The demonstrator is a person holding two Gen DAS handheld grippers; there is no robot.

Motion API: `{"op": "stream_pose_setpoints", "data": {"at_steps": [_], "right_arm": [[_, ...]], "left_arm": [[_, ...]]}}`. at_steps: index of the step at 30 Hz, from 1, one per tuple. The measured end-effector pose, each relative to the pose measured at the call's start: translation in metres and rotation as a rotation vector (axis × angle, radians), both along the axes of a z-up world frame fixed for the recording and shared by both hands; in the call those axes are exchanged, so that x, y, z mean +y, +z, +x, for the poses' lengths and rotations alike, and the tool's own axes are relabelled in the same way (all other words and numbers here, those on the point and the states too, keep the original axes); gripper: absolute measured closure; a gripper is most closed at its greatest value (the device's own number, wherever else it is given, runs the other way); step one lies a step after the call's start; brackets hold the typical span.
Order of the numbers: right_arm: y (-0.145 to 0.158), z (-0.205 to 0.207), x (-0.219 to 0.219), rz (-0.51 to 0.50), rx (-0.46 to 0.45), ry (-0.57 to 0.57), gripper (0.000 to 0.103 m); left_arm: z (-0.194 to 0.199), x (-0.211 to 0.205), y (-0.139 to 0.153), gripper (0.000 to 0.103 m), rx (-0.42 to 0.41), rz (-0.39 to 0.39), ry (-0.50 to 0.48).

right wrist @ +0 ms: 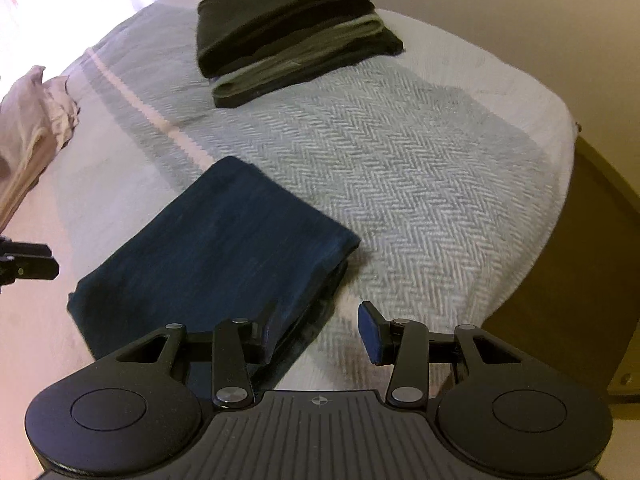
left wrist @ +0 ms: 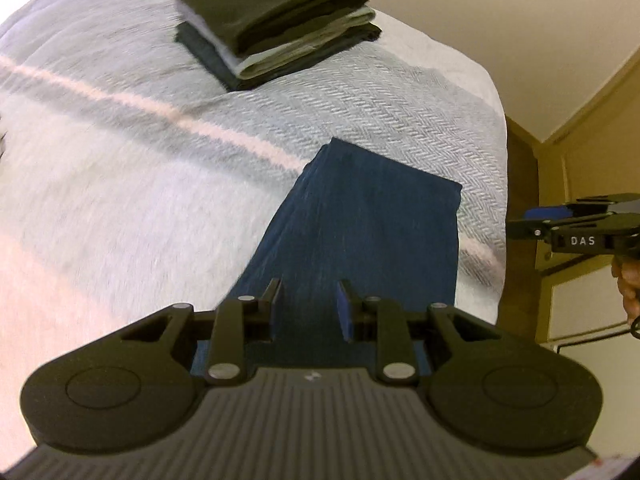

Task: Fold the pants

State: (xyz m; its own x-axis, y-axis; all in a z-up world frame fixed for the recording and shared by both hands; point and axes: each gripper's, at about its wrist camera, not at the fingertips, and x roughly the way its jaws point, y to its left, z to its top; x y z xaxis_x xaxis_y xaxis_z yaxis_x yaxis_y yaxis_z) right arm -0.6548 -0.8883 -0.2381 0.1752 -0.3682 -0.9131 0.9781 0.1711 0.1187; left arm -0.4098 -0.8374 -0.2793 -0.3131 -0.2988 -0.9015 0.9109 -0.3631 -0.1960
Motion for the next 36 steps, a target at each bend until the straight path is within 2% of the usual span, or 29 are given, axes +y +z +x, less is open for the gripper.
{"op": "stream_pose_setpoints", "data": {"at_steps": [6, 11, 14, 18, 23, 26, 32, 36], "right_arm": [[0.013, 0.003, 0.028, -0.003, -0.029, 0.005, 0.062], [0.011, 0.004, 0.019, 0.003, -0.039, 0.076, 0.061], [0.009, 0.008, -0.003, 0.002, -0.044, 0.142, 0.061], [0.0, 0.022, -0.05, -0.002, -0.054, 0.306, 0.061], [-0.032, 0.041, -0.127, 0.055, -0.101, 0.535, 0.059], [-0.051, 0.054, -0.17, 0.081, -0.112, 0.647, 0.055], [-0.092, 0.088, -0.217, 0.174, -0.169, 0.823, 0.051], [-0.117, 0.1, -0.237, 0.25, -0.226, 0.811, 0.052]], "left_arm": [[0.041, 0.042, 0.001, 0.08, 0.02, -0.001, 0.139], [0.075, 0.069, -0.012, 0.08, -0.005, 0.016, 0.309], [0.088, 0.078, -0.022, 0.08, -0.006, 0.042, 0.416], [0.093, 0.077, -0.038, 0.078, -0.003, 0.074, 0.554], [0.09, 0.068, -0.061, 0.063, 0.007, 0.098, 0.76], [0.082, 0.063, -0.077, 0.059, 0.011, 0.123, 0.877], [0.074, 0.054, -0.102, 0.055, 0.02, 0.136, 1.003], [0.076, 0.051, -0.114, 0.051, 0.032, 0.135, 1.03]]}}
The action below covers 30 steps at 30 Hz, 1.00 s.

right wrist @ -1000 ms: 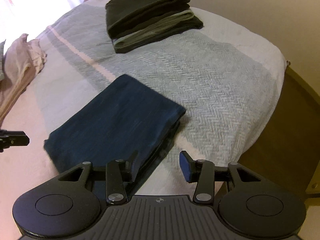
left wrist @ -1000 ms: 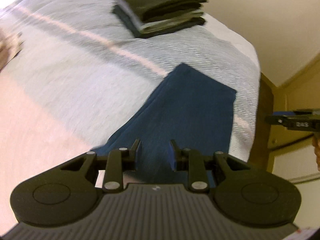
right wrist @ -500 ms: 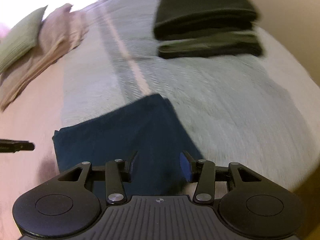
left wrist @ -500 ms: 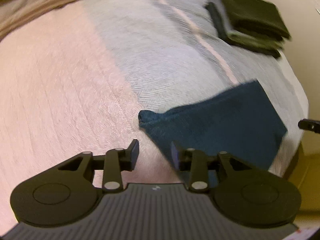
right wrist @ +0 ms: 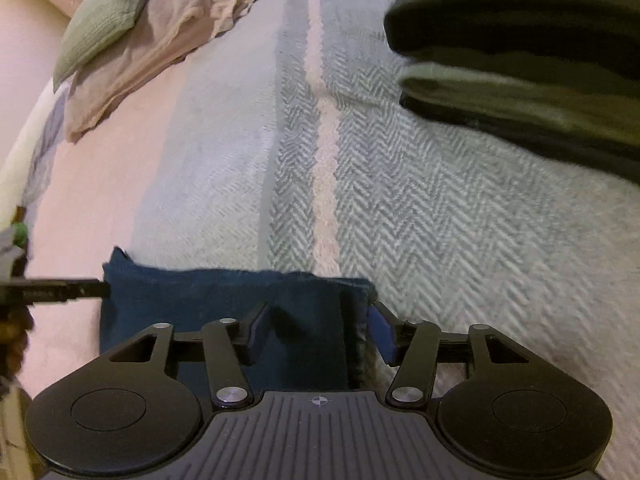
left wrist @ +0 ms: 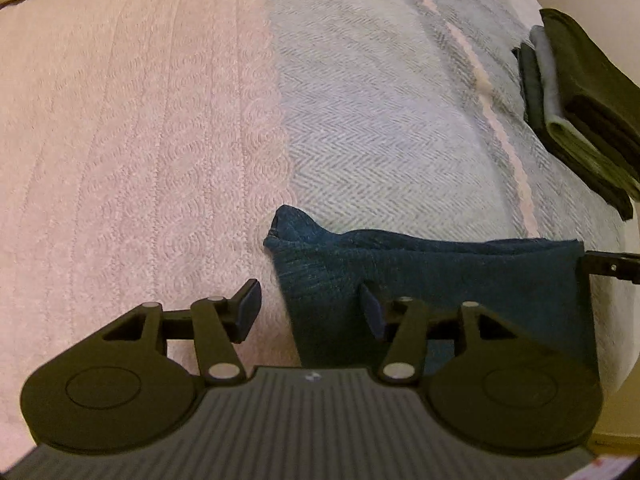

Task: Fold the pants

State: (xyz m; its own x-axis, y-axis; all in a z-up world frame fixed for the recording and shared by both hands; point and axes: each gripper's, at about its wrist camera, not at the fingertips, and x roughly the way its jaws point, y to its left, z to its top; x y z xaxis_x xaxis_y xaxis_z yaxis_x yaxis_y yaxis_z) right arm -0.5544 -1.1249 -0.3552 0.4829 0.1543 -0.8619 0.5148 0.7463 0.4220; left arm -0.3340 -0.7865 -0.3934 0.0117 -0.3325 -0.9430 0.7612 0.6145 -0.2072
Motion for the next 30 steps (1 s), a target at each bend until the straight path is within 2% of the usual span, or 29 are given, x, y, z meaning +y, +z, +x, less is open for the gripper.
{"op": "stream_pose_setpoints", "data": {"at_steps": [4, 5, 7, 9, 10, 12, 14, 16, 19, 21, 23, 25, 27, 30], "right_arm": [[-0.019, 0.004, -0.008, 0.102, -0.01, -0.02, 0.056], [-0.019, 0.003, -0.011, 0.117, -0.018, -0.028, 0.065], [-0.021, 0.001, -0.013, 0.145, -0.031, -0.044, 0.071], [-0.018, 0.0, -0.012, 0.134, -0.03, -0.047, 0.081], [-0.016, 0.0, -0.012, 0.129, -0.029, -0.05, 0.083], [-0.007, 0.001, -0.008, 0.107, -0.033, -0.036, 0.087], [0.007, -0.002, -0.004, 0.073, -0.053, -0.019, 0.089], [0.009, -0.009, -0.007, 0.054, -0.064, -0.043, 0.089], [-0.015, -0.012, -0.013, 0.08, -0.043, -0.101, 0.089], [-0.026, -0.005, -0.011, 0.062, -0.022, -0.095, 0.089], [-0.029, 0.004, -0.008, 0.035, -0.004, -0.07, 0.088], [-0.029, 0.005, -0.008, 0.026, 0.0, -0.063, 0.083], [-0.027, -0.001, -0.011, 0.007, 0.007, -0.081, 0.061], [-0.015, -0.016, -0.009, -0.022, 0.007, -0.143, 0.059]], "left_arm": [[0.009, 0.003, -0.013, 0.036, 0.052, -0.065, 0.019], [0.012, 0.005, -0.016, 0.03, 0.065, -0.073, 0.024], [0.017, 0.01, -0.022, 0.025, 0.087, -0.08, 0.043], [0.02, 0.013, -0.025, 0.026, 0.117, -0.104, 0.058], [0.021, 0.014, -0.026, 0.028, 0.136, -0.121, 0.064], [0.021, 0.012, -0.025, 0.043, 0.18, -0.172, 0.056], [0.014, 0.004, -0.017, 0.046, 0.149, -0.166, 0.018], [0.01, -0.001, -0.013, 0.046, 0.128, -0.17, -0.006], [0.008, -0.005, -0.02, 0.043, 0.12, -0.173, 0.018], [0.008, -0.011, -0.028, 0.039, 0.095, -0.15, 0.019], [0.006, -0.016, -0.034, 0.042, 0.062, -0.133, 0.002], [0.005, -0.02, -0.04, 0.045, 0.046, -0.116, -0.014], [0.006, -0.026, -0.043, 0.047, 0.033, -0.105, -0.03], [0.01, -0.03, -0.045, 0.047, 0.045, -0.095, -0.045]]}}
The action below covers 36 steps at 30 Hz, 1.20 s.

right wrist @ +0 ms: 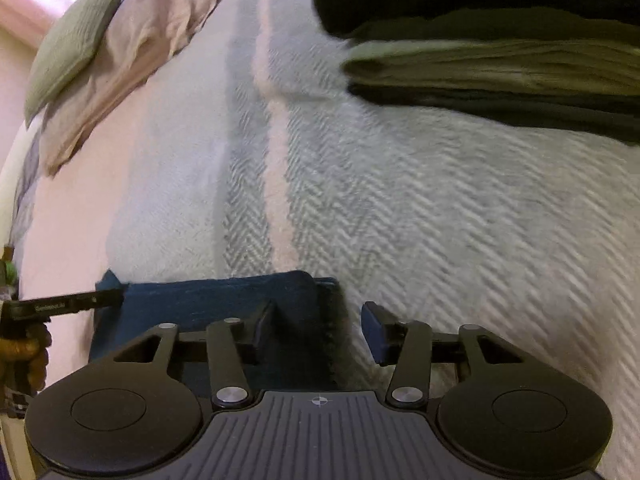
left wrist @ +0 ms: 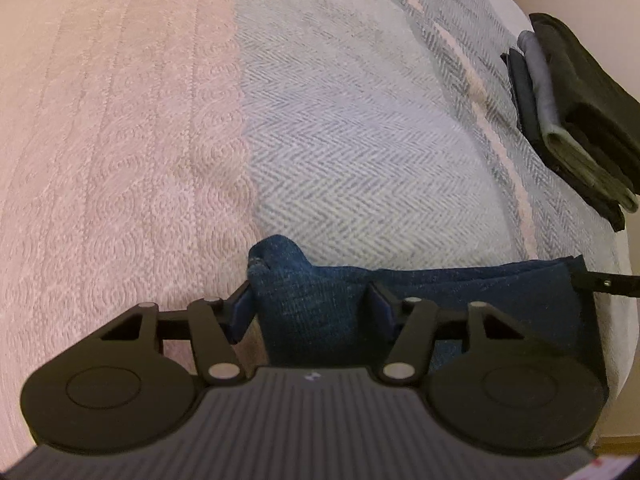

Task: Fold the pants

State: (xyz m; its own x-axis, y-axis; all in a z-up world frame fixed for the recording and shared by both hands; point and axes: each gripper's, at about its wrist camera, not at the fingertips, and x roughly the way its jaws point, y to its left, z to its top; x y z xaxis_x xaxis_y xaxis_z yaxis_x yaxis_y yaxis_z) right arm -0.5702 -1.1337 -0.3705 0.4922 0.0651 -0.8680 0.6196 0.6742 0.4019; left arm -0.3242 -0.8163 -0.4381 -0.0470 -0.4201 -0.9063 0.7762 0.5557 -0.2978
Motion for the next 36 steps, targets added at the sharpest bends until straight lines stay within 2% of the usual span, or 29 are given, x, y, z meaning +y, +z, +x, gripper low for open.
{"op": "stream_pose_setpoints", "data": {"at_steps": [4, 6, 7, 11, 13, 14, 15, 21, 26, 28, 30, 33, 36], "right_arm": [[0.023, -0.022, 0.02, -0.068, 0.019, -0.028, 0.059], [0.035, -0.037, 0.033, -0.073, 0.003, -0.021, 0.059], [0.039, -0.041, 0.041, -0.063, -0.007, -0.009, 0.059], [0.027, -0.047, 0.058, -0.02, 0.039, 0.071, 0.059], [0.012, -0.052, 0.056, 0.007, 0.077, 0.078, 0.066], [0.006, -0.056, 0.054, 0.037, 0.068, 0.072, 0.077], [0.0, -0.06, 0.051, 0.067, 0.054, 0.069, 0.08], [-0.016, -0.058, 0.039, 0.081, 0.025, 0.164, 0.08], [0.018, -0.066, 0.038, -0.067, -0.049, 0.314, 0.079], [0.031, -0.075, 0.046, -0.117, -0.097, 0.393, 0.079], [0.037, -0.081, 0.059, -0.126, -0.148, 0.491, 0.079], [0.027, -0.079, 0.082, -0.092, -0.175, 0.609, 0.079], [-0.003, -0.073, 0.085, -0.096, -0.119, 0.593, 0.079]], "left_arm": [[0.007, 0.008, 0.005, 0.046, 0.033, -0.025, 0.009], [0.008, 0.018, 0.014, 0.046, 0.02, -0.037, 0.02], [0.007, 0.025, 0.021, 0.051, 0.009, -0.043, 0.03], [-0.004, 0.06, 0.048, 0.053, -0.024, -0.077, 0.1], [-0.019, 0.078, 0.058, 0.053, -0.046, -0.078, 0.116], [-0.03, 0.087, 0.063, 0.053, -0.06, -0.074, 0.119], [-0.043, 0.096, 0.067, 0.053, -0.075, -0.067, 0.124], [-0.128, 0.127, 0.079, 0.053, -0.199, -0.017, 0.163], [-0.201, 0.13, 0.092, 0.053, -0.334, -0.01, 0.065], [-0.228, 0.126, 0.094, 0.053, -0.385, -0.01, -0.012], [-0.251, 0.122, 0.094, 0.053, -0.432, -0.007, -0.098], [-0.274, 0.112, 0.082, 0.053, -0.463, 0.002, -0.242], [-0.274, 0.108, 0.057, 0.053, -0.468, 0.04, -0.308]]}}
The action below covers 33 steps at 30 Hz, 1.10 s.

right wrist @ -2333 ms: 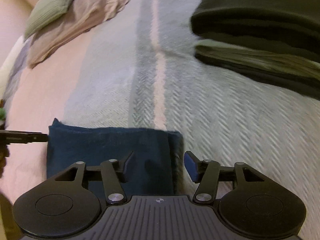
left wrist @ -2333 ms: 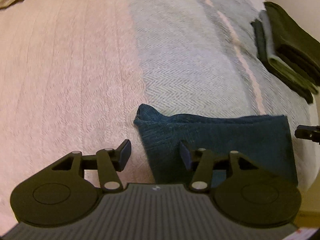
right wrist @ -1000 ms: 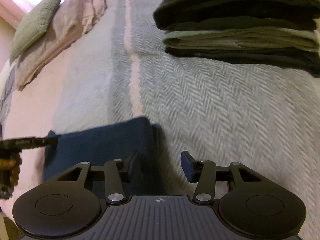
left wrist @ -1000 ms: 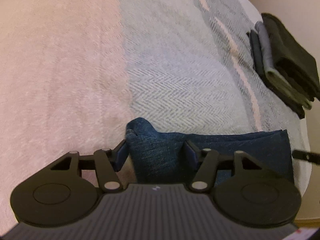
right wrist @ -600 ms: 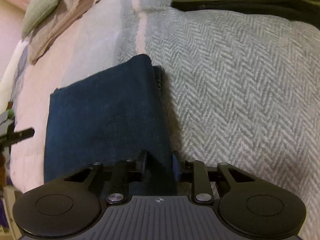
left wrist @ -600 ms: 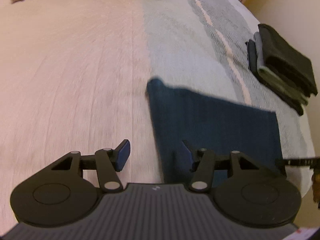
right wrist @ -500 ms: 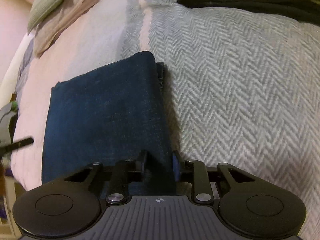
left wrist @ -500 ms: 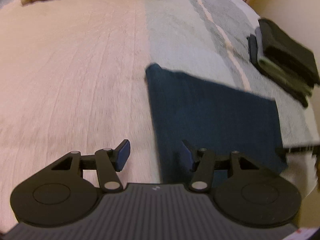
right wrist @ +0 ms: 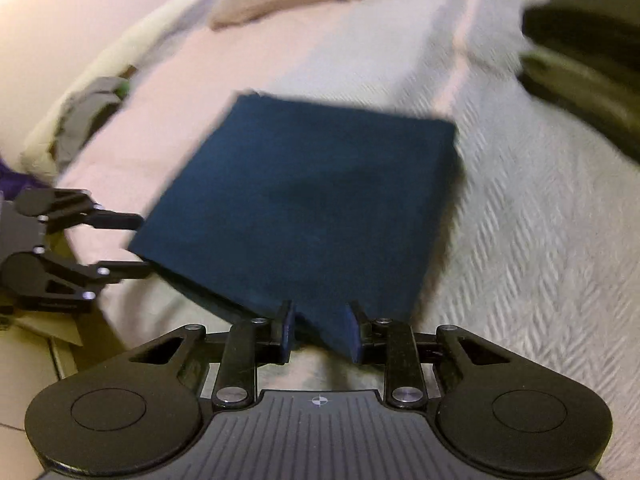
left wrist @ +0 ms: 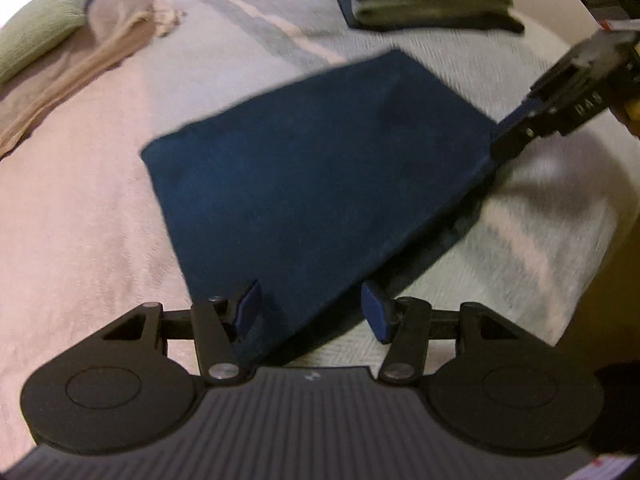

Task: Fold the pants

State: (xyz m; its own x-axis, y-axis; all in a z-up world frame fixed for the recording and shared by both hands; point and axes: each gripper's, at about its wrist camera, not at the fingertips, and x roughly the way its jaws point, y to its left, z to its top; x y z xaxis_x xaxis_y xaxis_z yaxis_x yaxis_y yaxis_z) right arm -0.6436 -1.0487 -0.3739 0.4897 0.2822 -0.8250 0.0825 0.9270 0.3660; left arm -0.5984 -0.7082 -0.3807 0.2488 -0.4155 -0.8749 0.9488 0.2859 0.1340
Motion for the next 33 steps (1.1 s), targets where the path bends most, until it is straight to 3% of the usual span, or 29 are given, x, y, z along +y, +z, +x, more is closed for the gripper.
{"op": "stream_pose_setpoints", "data": {"at_steps": [2, 4, 6, 8, 14, 18, 22, 24, 27, 29, 33], "right_arm": [[-0.01, 0.001, -0.004, 0.01, 0.011, -0.022, 0.079], [-0.003, -0.002, 0.003, -0.046, -0.012, 0.016, 0.075], [0.007, -0.006, 0.023, -0.201, -0.024, 0.12, 0.058], [0.009, -0.013, 0.044, -0.326, -0.05, 0.236, 0.054], [-0.016, -0.022, 0.112, -0.718, -0.115, 0.584, 0.051], [-0.048, -0.02, 0.13, -0.891, -0.13, 0.709, 0.044], [-0.077, -0.025, 0.133, -1.063, -0.216, 0.82, 0.04], [-0.081, -0.023, 0.13, -1.081, -0.237, 0.817, 0.042], [-0.076, -0.013, 0.123, -1.036, -0.228, 0.77, 0.057], [-0.064, -0.008, 0.125, -0.991, -0.212, 0.719, 0.065], [-0.03, 0.007, 0.136, -0.936, -0.171, 0.594, 0.07]], "left_arm": [[0.006, 0.002, -0.018, 0.053, 0.006, 0.028, -0.027], [0.003, 0.008, -0.023, 0.053, -0.022, 0.04, -0.091], [-0.002, 0.019, -0.019, 0.053, -0.049, 0.037, -0.149], [-0.008, 0.031, -0.016, 0.047, -0.103, 0.031, -0.207], [-0.033, 0.048, -0.033, 0.029, -0.318, 0.036, -0.45], [-0.04, 0.04, -0.056, 0.027, -0.426, 0.068, -0.538], [-0.044, 0.034, -0.077, 0.026, -0.562, 0.083, -0.617], [-0.045, 0.033, -0.081, 0.029, -0.636, 0.103, -0.651], [-0.041, 0.032, -0.08, 0.036, -0.678, 0.112, -0.691], [-0.039, 0.034, -0.078, 0.06, -0.664, 0.129, -0.761], [-0.018, 0.042, -0.058, 0.071, -0.587, 0.071, -0.813]]}}
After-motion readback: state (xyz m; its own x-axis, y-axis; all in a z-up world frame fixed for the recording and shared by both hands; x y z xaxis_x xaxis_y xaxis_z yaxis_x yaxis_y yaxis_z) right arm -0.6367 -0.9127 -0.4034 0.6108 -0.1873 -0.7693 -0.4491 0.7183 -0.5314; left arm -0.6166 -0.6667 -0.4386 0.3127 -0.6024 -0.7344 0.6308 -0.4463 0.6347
